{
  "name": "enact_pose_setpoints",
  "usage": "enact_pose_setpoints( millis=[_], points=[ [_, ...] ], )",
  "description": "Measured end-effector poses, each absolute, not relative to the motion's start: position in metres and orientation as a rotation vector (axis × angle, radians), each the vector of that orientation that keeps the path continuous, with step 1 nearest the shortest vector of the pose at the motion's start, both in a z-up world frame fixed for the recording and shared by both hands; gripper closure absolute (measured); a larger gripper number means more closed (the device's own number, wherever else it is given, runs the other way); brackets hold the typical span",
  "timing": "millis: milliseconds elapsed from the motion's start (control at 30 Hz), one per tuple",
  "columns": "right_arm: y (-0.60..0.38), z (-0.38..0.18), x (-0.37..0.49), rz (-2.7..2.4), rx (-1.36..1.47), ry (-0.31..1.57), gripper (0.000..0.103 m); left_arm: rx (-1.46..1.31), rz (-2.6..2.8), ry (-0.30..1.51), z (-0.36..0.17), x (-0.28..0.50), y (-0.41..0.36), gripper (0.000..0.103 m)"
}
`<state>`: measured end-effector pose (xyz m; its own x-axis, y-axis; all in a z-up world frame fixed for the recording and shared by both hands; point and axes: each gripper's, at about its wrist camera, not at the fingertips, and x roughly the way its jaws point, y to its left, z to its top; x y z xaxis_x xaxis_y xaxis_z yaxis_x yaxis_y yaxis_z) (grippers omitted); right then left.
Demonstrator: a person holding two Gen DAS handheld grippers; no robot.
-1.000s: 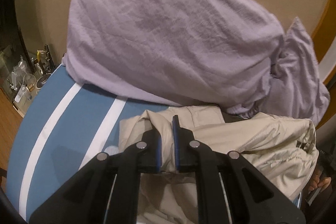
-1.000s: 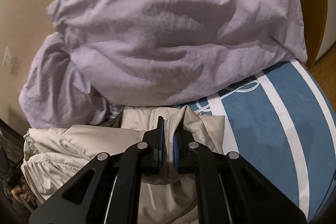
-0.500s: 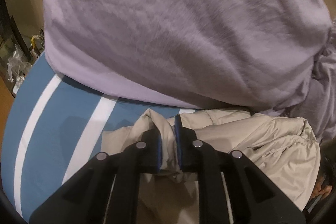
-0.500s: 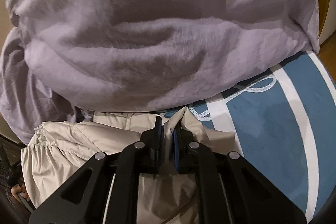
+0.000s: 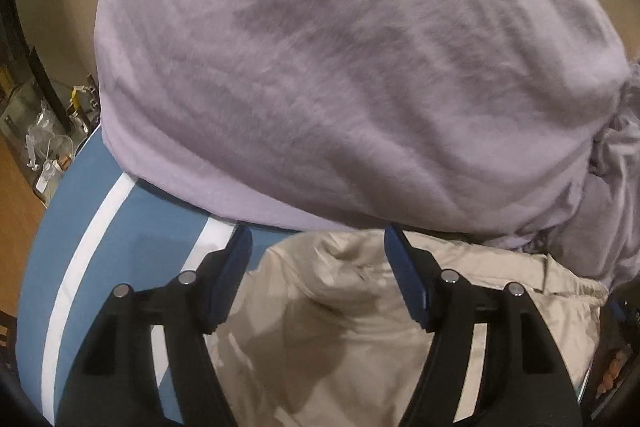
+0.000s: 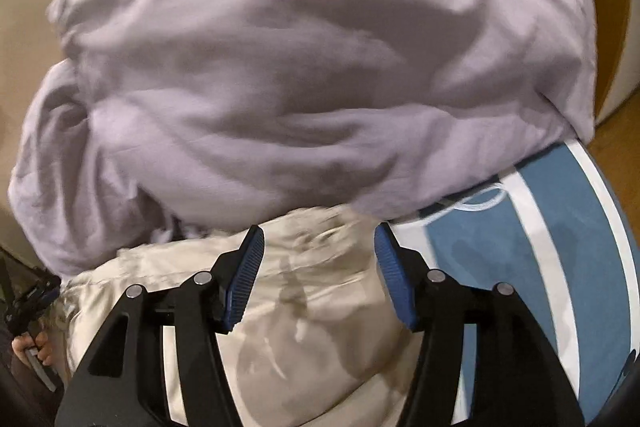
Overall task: Fold large clothes
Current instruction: 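Open both tools and release the folded hem, then pinch and straighten the folded jacket edge with the right tool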
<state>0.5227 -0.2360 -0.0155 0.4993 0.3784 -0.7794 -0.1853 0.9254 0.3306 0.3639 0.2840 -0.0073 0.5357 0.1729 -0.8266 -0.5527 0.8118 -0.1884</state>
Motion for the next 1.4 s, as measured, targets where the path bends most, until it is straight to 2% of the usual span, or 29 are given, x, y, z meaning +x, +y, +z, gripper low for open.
enact_pose_setpoints(
  millis=[500, 767, 967, 1033, 1133, 1400],
  points=[
    [-0.061, -0.021, 0.467, 0.698, 0.045, 1.113, 0.043, -0.316, 0.296, 0.953, -0.006, 0.374, 0.168, 0.034],
    [-0.033, -0.040, 0.459, 0.698, -0.053, 1.163, 0.042, -0.276, 0.288, 0.977, -0.020, 0.380, 0.147, 0.034],
    [-0.035, -0.056, 0.454, 0.704, -0.087, 1.182, 0.076, -0.272, 0.281, 0.983, -0.026, 0.385, 0.144, 0.034],
    [-0.036, -0.055, 0.455, 0.706, -0.082, 1.177, 0.091, -0.275, 0.278, 0.984, -0.027, 0.387, 0.146, 0.034],
    [-0.034, -0.051, 0.456, 0.691, -0.092, 1.149, 0.097, -0.278, 0.272, 0.982, -0.029, 0.391, 0.146, 0.034],
    [-0.031, -0.024, 0.475, 0.636, -0.056, 1.072, 0.099, -0.286, 0.263, 0.940, -0.017, 0.388, 0.150, 0.034]
  ],
)
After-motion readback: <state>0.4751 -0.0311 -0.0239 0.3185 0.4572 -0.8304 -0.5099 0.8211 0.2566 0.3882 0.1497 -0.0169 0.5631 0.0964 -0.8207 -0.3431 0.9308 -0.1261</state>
